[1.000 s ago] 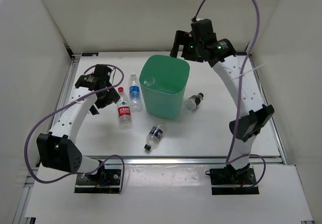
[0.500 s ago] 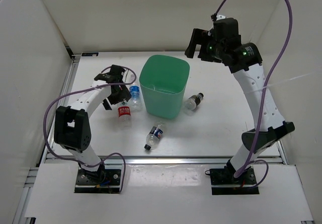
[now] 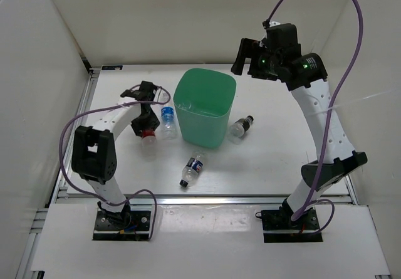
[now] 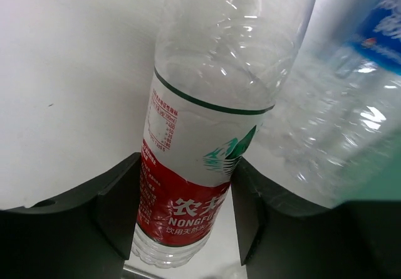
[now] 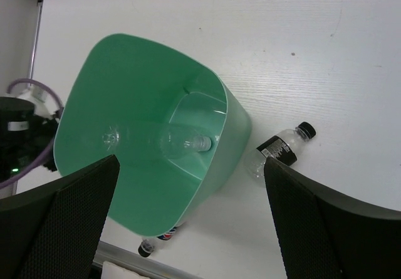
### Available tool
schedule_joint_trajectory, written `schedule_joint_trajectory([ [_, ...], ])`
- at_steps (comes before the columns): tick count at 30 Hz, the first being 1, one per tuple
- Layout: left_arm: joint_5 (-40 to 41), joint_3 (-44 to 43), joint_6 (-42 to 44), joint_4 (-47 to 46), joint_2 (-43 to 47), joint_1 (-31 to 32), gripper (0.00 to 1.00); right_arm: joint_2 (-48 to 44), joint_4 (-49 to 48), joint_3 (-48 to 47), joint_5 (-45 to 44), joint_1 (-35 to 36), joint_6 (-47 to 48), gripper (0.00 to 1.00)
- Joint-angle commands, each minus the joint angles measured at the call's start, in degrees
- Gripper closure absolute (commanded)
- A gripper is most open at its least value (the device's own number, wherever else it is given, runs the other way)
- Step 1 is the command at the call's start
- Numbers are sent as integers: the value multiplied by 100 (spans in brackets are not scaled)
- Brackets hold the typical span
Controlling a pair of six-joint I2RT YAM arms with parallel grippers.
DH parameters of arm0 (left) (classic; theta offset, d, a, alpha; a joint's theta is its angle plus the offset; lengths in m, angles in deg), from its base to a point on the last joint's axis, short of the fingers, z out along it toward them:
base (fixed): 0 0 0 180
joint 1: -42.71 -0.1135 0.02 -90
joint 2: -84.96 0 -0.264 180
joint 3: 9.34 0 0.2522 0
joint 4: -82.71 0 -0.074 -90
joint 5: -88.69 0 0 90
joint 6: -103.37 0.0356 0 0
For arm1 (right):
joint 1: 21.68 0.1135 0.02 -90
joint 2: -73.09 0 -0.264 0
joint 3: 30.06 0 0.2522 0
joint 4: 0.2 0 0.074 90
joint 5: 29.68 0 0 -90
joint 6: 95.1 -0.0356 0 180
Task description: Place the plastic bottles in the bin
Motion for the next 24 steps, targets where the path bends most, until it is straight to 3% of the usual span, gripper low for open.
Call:
schedule_joint_trajectory([
  [1, 498, -1166, -333, 813, 1012, -50, 41, -76, 49, -35, 50, -91, 2, 0],
  [6, 430, -2927, -290, 975, 1532, 3, 38, -23, 49, 78, 155, -196, -253, 0],
  [10, -237, -4436, -123, 727, 1017, 380, 37, -23, -152, 579, 488, -486, -639, 0],
  [14, -502, -5256, 202, 780, 295, 1038, 37, -76, -293, 1080, 822, -916, -1105, 0],
  [19, -941, -5399, 474, 658, -199, 1742, 37, -295, -408, 1616, 937, -1321, -1194, 0],
  [22, -1100, -5461, 597, 683, -462, 2137, 27, -401, -461, 1966, 937, -1479, -1315, 0],
  [23, -1100, -5565, 598, 779, -463, 2138, 18, -401, -461, 2082, 990, -1558, -1386, 0],
  [24, -996, -5723, 598, 963, -463, 2217, 0, -401, -461, 2231, 1077, -1654, -1483, 0],
])
